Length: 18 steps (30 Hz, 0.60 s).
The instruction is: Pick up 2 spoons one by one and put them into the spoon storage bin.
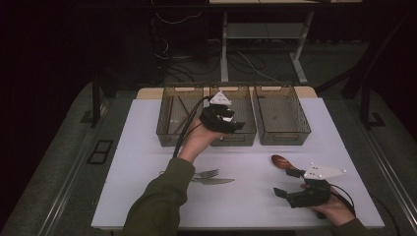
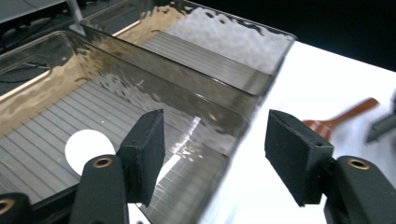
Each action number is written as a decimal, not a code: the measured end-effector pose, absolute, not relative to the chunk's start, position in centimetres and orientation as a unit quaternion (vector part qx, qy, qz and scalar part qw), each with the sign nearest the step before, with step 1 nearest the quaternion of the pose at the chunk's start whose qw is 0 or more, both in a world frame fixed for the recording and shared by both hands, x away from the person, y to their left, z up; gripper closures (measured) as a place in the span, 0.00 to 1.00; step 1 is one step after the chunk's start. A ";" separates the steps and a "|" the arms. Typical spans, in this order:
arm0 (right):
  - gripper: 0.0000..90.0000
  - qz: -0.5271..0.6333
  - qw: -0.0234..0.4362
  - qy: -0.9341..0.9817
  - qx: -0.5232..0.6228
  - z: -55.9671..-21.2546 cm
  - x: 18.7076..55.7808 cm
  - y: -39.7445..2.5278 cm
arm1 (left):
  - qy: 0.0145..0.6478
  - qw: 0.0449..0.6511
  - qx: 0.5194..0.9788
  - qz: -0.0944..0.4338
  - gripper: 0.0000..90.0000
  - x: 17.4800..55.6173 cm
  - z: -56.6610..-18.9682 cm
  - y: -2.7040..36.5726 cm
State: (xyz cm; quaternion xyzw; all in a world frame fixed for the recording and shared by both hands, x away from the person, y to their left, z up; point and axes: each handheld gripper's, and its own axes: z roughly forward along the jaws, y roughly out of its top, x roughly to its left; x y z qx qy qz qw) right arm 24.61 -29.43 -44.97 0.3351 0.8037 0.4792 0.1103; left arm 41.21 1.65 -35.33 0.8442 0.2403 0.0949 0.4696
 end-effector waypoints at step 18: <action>0.14 0.478 0.111 0.804 0.337 -45.0 24.7 -29.4 | 0.246 0.471 0.841 0.103 0.21 33.7 -38.5 7.2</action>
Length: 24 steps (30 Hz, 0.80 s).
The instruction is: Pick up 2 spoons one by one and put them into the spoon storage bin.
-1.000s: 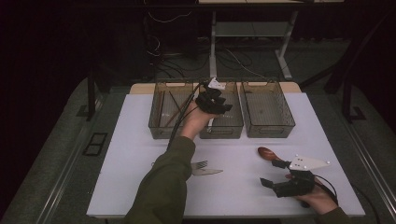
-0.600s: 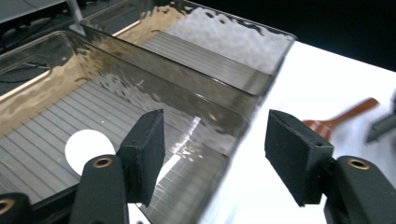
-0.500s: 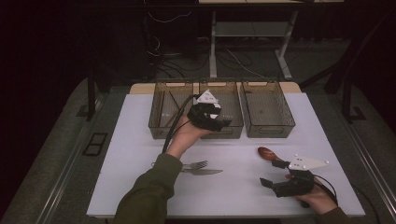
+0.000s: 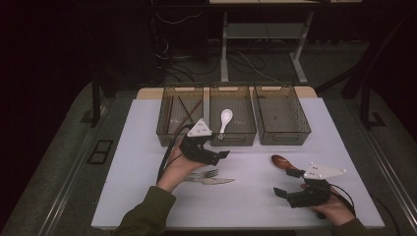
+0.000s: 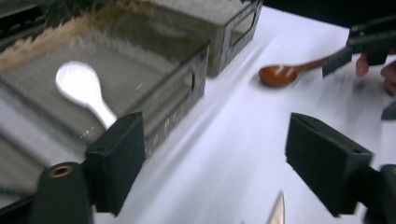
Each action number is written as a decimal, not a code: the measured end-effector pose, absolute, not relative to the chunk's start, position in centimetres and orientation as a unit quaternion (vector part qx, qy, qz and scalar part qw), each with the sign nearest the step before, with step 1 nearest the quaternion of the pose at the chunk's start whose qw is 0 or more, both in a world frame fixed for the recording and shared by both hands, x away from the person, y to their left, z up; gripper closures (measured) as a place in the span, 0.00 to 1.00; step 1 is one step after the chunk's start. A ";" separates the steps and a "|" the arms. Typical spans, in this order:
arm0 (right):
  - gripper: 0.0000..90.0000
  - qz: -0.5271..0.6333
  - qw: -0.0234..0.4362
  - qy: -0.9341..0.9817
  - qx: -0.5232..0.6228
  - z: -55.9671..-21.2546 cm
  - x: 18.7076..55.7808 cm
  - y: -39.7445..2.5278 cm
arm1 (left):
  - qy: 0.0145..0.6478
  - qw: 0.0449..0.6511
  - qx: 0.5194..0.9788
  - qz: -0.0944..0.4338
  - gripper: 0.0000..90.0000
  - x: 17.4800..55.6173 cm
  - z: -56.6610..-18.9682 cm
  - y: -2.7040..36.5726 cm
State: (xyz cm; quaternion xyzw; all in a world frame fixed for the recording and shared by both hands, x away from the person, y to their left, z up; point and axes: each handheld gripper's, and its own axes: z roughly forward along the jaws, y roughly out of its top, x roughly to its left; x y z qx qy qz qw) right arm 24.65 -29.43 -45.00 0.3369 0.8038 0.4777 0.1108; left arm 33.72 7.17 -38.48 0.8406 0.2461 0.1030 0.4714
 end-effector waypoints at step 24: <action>0.14 0.480 0.110 0.798 0.347 -44.8 24.7 -29.4 | 0.282 0.484 0.823 0.100 0.00 26.8 -42.9 14.0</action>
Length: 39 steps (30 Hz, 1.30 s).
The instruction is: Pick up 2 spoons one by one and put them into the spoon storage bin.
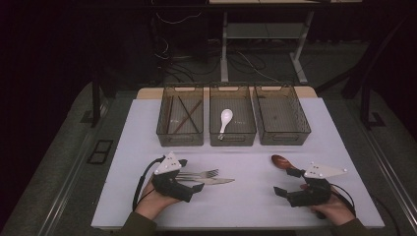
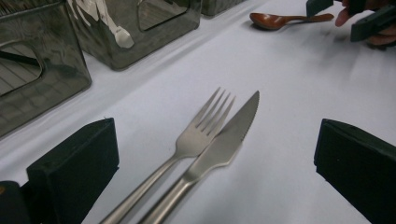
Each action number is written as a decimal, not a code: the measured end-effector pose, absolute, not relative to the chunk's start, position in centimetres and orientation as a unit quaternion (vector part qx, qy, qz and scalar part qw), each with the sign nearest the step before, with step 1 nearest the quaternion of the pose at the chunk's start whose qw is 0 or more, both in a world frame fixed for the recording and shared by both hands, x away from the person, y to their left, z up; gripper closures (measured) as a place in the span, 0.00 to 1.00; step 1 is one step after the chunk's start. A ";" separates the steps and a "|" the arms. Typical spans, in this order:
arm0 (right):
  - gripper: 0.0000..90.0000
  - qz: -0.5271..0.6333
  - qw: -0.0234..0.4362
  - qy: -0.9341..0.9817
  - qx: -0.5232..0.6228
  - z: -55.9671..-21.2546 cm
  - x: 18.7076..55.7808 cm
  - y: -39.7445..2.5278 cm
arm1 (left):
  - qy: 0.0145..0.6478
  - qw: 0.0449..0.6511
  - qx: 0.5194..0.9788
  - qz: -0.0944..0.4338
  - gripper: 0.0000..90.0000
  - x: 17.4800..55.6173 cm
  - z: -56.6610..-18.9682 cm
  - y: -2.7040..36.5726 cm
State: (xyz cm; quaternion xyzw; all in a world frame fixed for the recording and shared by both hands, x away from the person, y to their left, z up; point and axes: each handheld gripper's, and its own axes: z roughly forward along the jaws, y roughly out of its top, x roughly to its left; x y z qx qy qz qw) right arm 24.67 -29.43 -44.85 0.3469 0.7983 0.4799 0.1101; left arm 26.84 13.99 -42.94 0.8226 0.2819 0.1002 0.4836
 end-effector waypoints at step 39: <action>0.19 0.418 0.103 0.813 0.392 -41.7 32.2 -31.1 | 0.294 0.477 0.823 0.091 0.00 26.3 -43.9 15.5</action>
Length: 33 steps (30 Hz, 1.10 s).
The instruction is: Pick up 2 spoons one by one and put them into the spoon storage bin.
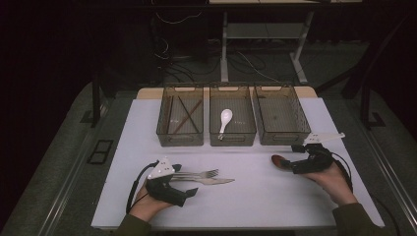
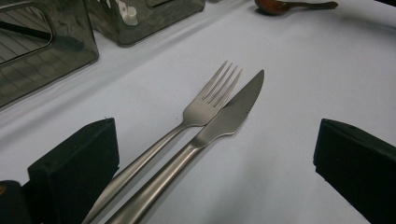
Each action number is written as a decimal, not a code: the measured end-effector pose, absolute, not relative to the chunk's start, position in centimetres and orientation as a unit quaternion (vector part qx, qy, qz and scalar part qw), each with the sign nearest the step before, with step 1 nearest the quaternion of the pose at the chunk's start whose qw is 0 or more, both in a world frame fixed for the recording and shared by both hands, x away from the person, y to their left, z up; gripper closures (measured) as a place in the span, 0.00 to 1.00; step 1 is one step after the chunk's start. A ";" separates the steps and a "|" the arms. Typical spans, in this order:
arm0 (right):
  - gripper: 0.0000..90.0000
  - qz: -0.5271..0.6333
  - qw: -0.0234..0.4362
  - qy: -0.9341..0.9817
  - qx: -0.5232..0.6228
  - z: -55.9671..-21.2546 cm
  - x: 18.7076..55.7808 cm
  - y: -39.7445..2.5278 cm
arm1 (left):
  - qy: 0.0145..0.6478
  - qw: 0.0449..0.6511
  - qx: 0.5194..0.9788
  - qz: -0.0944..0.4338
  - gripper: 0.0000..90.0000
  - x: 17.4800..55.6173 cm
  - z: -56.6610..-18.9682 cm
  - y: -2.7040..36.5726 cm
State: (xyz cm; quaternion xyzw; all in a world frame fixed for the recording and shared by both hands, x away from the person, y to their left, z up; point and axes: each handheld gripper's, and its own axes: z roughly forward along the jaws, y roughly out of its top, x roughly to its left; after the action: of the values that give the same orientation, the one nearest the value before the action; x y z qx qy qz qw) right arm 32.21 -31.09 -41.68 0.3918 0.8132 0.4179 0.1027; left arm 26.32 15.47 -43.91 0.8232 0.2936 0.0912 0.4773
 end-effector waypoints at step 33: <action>0.52 0.349 0.071 0.847 0.395 -44.3 34.1 -30.7 | 0.289 0.481 0.823 0.091 0.00 26.3 -44.0 15.5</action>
State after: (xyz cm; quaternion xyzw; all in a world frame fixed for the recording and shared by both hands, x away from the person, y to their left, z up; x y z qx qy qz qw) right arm 34.10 -30.72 -44.30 0.3955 0.8467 0.3488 0.0710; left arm 26.34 15.51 -44.01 0.8230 0.2888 0.0908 0.4806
